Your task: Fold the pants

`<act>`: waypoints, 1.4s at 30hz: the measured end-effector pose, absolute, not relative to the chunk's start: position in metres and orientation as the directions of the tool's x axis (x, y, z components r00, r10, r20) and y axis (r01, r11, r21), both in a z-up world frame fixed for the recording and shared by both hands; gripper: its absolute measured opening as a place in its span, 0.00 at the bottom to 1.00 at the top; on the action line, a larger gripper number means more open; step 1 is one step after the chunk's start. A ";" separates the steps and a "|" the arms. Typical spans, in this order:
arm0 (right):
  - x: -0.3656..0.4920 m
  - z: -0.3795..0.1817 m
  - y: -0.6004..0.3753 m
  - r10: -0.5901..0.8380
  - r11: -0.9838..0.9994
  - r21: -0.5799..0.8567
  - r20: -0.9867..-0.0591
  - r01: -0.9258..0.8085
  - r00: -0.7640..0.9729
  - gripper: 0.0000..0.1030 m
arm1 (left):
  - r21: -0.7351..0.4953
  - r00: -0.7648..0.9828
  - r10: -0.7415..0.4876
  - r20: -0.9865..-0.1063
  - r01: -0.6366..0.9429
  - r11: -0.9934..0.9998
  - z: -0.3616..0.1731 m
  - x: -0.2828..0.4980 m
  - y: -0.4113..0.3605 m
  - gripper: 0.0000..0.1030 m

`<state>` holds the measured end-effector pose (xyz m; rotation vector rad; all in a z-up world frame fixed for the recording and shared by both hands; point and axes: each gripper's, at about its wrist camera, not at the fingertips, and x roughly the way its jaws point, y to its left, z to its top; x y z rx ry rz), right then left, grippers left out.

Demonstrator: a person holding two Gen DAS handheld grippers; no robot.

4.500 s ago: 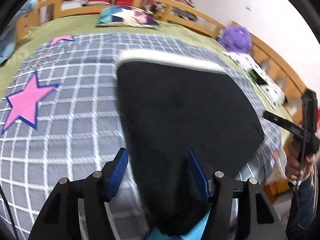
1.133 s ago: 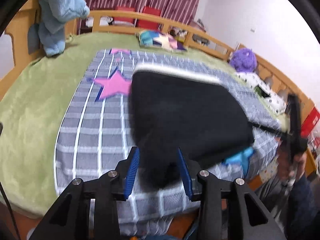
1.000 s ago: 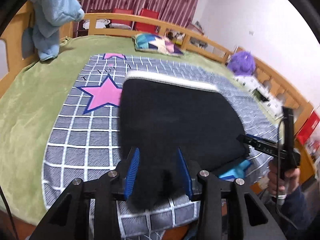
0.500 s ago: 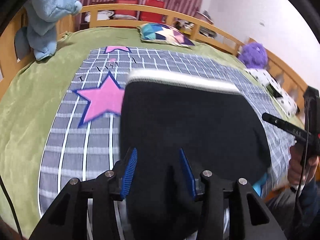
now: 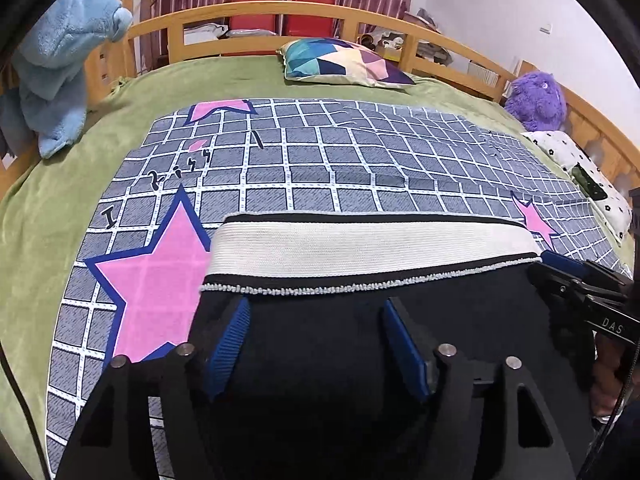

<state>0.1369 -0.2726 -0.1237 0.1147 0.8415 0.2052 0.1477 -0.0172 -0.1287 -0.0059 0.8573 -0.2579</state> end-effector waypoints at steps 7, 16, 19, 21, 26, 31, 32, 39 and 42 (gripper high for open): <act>0.134 -0.123 -0.270 0.200 0.980 0.155 -0.726 -0.126 0.658 0.53 | -0.099 0.614 -0.200 -0.764 0.195 0.976 -0.124 0.141 -0.016 0.65; 0.086 -0.122 -0.272 0.135 0.990 0.123 -0.743 -0.065 0.655 0.64 | -0.138 0.578 -0.213 -0.788 0.172 0.975 -0.128 0.084 0.001 0.65; 0.063 -0.125 -0.277 0.141 0.989 0.143 -0.750 -0.050 0.646 0.65 | -0.157 0.570 -0.230 -0.789 0.175 0.972 -0.129 0.063 0.003 0.65; 0.050 -0.126 -0.282 0.155 0.985 0.171 -0.755 -0.037 0.637 0.65 | -0.148 0.572 -0.226 -0.788 0.180 0.972 -0.131 0.049 0.004 0.65; 0.012 -0.125 -0.294 0.185 0.971 0.240 -0.768 0.008 0.614 0.65 | -0.106 0.580 -0.197 -0.790 0.187 0.977 -0.133 0.011 0.006 0.66; -0.020 -0.123 -0.284 0.145 0.980 0.198 -0.812 0.032 0.565 0.65 | -0.124 0.520 -0.188 -0.833 0.155 0.980 -0.119 -0.010 0.010 0.66; -0.024 -0.120 -0.280 0.124 0.985 0.172 -0.816 0.032 0.565 0.65 | -0.129 0.514 -0.187 -0.837 0.147 0.981 -0.116 -0.013 0.011 0.66; -0.064 -0.062 -0.267 0.076 0.989 0.138 -0.769 0.049 0.634 0.61 | -0.108 0.603 -0.166 -0.780 0.131 0.985 -0.067 -0.046 0.011 0.66; -0.082 -0.034 -0.266 0.077 0.986 0.155 -0.734 0.056 0.674 0.61 | -0.121 0.636 -0.181 -0.751 0.137 0.983 -0.044 -0.060 0.012 0.68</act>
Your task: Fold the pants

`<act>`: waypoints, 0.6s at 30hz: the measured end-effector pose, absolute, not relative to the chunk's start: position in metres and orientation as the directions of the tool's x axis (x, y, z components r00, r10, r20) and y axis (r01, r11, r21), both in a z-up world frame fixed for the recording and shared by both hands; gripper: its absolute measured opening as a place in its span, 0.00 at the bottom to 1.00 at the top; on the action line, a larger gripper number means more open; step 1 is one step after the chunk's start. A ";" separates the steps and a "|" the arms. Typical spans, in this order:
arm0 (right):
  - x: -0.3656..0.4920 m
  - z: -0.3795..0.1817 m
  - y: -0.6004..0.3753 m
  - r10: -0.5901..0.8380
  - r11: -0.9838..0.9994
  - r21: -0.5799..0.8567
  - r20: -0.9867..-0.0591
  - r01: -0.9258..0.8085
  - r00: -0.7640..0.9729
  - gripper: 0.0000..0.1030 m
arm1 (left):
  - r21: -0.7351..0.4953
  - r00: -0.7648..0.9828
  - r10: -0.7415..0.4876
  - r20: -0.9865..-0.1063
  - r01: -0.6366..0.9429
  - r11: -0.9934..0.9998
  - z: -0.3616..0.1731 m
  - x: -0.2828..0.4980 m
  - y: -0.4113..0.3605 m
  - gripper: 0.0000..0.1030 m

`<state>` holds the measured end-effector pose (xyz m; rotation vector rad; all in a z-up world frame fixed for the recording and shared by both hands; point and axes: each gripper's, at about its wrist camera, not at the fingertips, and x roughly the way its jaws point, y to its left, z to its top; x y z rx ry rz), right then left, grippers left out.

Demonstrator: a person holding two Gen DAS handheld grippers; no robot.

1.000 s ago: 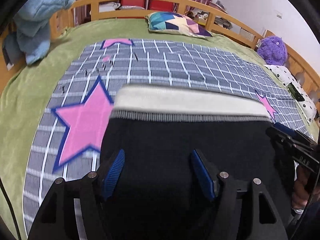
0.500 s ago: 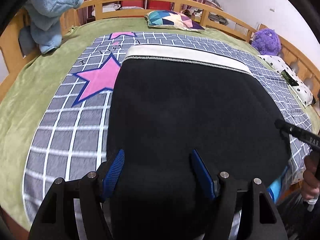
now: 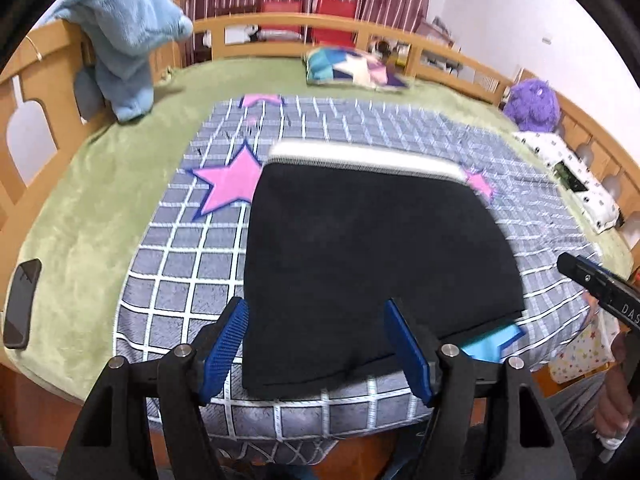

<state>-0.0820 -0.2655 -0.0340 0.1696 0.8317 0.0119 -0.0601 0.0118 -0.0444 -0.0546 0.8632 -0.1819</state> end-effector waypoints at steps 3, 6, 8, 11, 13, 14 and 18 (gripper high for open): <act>-0.095 -0.020 -0.268 0.058 0.984 0.160 -0.710 0.080 0.702 0.68 | -0.117 0.669 -0.185 -0.720 0.146 0.982 -0.028 -0.073 0.010 0.70; -0.106 -0.008 -0.268 0.023 0.983 0.146 -0.693 0.109 0.720 0.83 | -0.091 0.697 -0.167 -0.697 0.144 0.985 -0.015 -0.081 0.007 0.70; -0.111 -0.001 -0.266 0.022 0.985 0.142 -0.679 0.101 0.734 0.86 | -0.091 0.700 -0.168 -0.694 0.147 0.985 -0.010 -0.087 0.005 0.70; -0.117 0.005 -0.261 0.001 0.989 0.113 -0.657 0.098 0.754 0.92 | -0.086 0.706 -0.156 -0.691 0.133 0.987 -0.007 -0.093 0.002 0.72; -0.119 0.007 -0.256 -0.002 0.992 0.093 -0.655 0.084 0.756 0.94 | -0.074 0.708 -0.144 -0.691 0.128 0.989 -0.006 -0.097 -0.001 0.73; -0.119 0.007 -0.254 0.001 0.993 0.091 -0.657 0.078 0.754 0.94 | -0.076 0.707 -0.146 -0.692 0.130 0.989 -0.006 -0.098 -0.002 0.73; -0.122 0.011 -0.250 0.011 0.994 0.087 -0.653 0.061 0.757 0.94 | -0.099 0.702 -0.159 -0.694 0.126 0.987 -0.005 -0.100 -0.003 0.74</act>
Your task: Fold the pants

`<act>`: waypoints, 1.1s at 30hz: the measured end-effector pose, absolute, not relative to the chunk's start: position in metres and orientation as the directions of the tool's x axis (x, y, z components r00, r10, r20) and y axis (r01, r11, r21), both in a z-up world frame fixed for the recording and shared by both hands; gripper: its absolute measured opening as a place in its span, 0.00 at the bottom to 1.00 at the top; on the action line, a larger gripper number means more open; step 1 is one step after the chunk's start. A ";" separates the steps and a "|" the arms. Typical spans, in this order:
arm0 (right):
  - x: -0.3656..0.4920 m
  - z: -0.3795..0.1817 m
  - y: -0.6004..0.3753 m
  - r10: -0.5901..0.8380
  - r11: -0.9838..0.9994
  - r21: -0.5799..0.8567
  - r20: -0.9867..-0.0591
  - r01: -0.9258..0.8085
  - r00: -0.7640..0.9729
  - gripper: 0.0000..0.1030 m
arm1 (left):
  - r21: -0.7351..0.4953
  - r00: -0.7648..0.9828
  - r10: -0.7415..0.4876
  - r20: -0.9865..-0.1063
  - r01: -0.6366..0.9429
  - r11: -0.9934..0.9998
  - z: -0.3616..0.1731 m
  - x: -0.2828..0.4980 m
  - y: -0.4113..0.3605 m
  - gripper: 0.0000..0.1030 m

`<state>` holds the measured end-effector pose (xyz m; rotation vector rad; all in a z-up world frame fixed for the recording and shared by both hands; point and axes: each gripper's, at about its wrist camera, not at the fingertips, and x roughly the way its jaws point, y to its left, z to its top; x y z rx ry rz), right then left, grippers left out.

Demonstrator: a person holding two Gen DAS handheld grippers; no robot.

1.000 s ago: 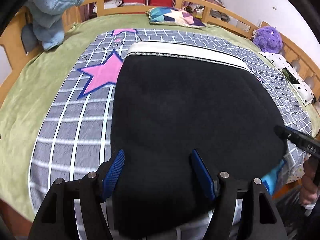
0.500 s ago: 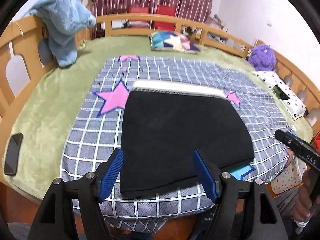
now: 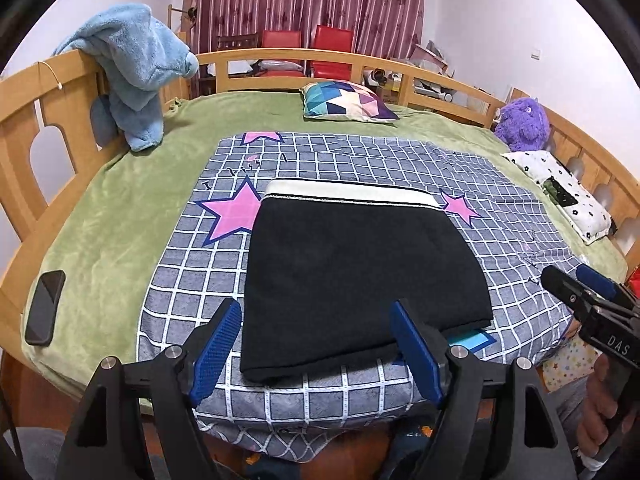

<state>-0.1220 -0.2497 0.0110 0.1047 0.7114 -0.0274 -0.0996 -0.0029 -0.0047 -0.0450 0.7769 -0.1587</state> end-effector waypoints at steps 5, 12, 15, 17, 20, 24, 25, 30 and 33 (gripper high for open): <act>-0.124 0.011 -0.245 0.011 0.995 0.080 -0.656 0.054 0.755 0.94 | -0.087 0.707 -0.149 -0.692 0.123 0.989 -0.005 -0.102 -0.006 0.74; -0.123 0.011 -0.243 0.012 0.995 0.082 -0.660 0.056 0.751 0.94 | -0.089 0.707 -0.146 -0.692 0.117 0.989 -0.005 -0.102 -0.005 0.74; -0.123 0.010 -0.243 0.012 0.995 0.083 -0.662 0.058 0.749 0.94 | -0.092 0.707 -0.147 -0.692 0.115 0.989 -0.005 -0.102 -0.005 0.74; -0.123 0.010 -0.244 0.014 0.995 0.084 -0.662 0.056 0.750 0.94 | -0.091 0.708 -0.145 -0.691 0.114 0.989 -0.004 -0.103 -0.005 0.74; -0.122 0.010 -0.244 0.015 0.994 0.089 -0.661 0.058 0.751 0.94 | -0.091 0.708 -0.147 -0.691 0.116 0.989 -0.004 -0.103 -0.005 0.74; -0.122 0.011 -0.244 0.013 0.994 0.088 -0.661 0.060 0.750 0.94 | -0.091 0.709 -0.147 -0.690 0.116 0.989 -0.003 -0.102 -0.005 0.74; -0.122 0.011 -0.244 0.014 0.994 0.088 -0.661 0.060 0.750 0.94 | -0.092 0.708 -0.147 -0.691 0.116 0.989 -0.003 -0.103 -0.005 0.74; -0.122 0.012 -0.244 0.013 0.993 0.095 -0.661 0.066 0.750 0.94 | -0.095 0.708 -0.149 -0.691 0.115 0.989 -0.003 -0.103 -0.005 0.74; -0.122 0.012 -0.243 0.011 0.993 0.093 -0.659 0.066 0.752 0.94 | -0.096 0.707 -0.149 -0.691 0.115 0.989 -0.003 -0.103 -0.005 0.74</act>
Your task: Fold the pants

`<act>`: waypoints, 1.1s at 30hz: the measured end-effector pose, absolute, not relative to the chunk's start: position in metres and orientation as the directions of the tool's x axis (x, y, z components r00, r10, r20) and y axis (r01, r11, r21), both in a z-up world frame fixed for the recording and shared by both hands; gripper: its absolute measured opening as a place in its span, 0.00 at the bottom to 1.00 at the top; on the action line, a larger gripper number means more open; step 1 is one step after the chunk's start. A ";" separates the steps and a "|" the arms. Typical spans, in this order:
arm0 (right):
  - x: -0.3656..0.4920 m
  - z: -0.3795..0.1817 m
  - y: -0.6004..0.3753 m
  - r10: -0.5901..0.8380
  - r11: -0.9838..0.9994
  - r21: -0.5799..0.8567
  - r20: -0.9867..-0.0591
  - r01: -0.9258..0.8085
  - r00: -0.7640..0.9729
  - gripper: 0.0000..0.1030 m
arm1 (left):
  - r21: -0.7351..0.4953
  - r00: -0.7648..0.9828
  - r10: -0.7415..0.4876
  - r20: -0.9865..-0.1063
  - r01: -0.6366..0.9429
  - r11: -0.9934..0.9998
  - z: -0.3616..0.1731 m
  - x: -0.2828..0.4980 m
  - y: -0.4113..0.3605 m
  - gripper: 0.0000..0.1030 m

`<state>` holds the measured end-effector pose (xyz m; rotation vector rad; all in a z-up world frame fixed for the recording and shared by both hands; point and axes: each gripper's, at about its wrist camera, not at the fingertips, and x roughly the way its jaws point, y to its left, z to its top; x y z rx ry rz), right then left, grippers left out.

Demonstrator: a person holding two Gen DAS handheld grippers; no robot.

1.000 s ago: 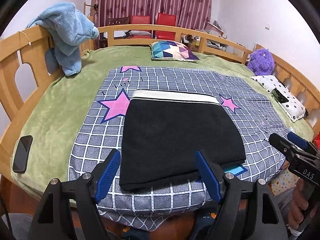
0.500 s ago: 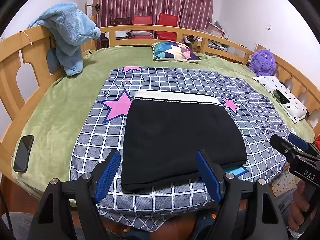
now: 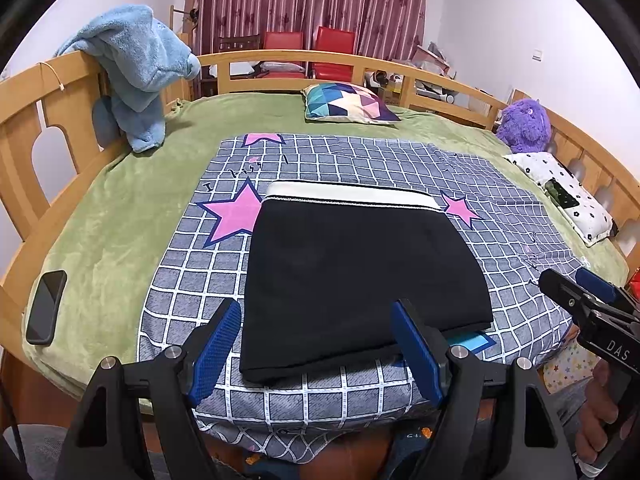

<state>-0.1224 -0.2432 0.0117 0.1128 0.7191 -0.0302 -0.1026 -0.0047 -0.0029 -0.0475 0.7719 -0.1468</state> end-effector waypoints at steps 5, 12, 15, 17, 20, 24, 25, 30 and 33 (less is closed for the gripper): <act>-0.123 0.012 -0.243 0.014 0.993 0.095 -0.658 0.065 0.753 0.94 | -0.098 0.708 -0.150 -0.690 0.114 0.989 -0.003 -0.102 -0.004 0.74; -0.123 0.012 -0.242 0.013 0.993 0.094 -0.658 0.065 0.753 0.94 | -0.094 0.702 -0.144 -0.697 0.109 0.990 -0.003 -0.101 -0.004 0.74; -0.123 0.012 -0.242 0.012 0.993 0.094 -0.658 0.066 0.753 0.94 | -0.095 0.704 -0.144 -0.695 0.109 0.990 -0.003 -0.101 -0.003 0.74; -0.123 0.012 -0.243 0.013 0.993 0.094 -0.657 0.066 0.754 0.94 | -0.096 0.704 -0.144 -0.696 0.108 0.990 -0.003 -0.101 -0.003 0.74; -0.123 0.012 -0.244 0.013 0.993 0.095 -0.657 0.066 0.754 0.94 | -0.095 0.704 -0.144 -0.696 0.108 0.990 -0.003 -0.101 -0.003 0.74; -0.123 0.012 -0.245 0.013 0.993 0.096 -0.657 0.067 0.754 0.94 | -0.096 0.704 -0.145 -0.695 0.110 0.989 -0.003 -0.101 -0.003 0.74; -0.123 0.012 -0.245 0.013 0.993 0.096 -0.657 0.066 0.754 0.94 | -0.095 0.705 -0.145 -0.694 0.110 0.989 -0.003 -0.101 -0.003 0.74; -0.123 0.012 -0.244 0.012 0.993 0.095 -0.657 0.068 0.754 0.94 | -0.094 0.707 -0.145 -0.693 0.111 0.989 -0.002 -0.101 -0.003 0.75; -0.124 0.012 -0.245 0.010 0.993 0.095 -0.657 0.069 0.754 0.94 | -0.094 0.707 -0.145 -0.692 0.111 0.989 -0.003 -0.101 -0.003 0.75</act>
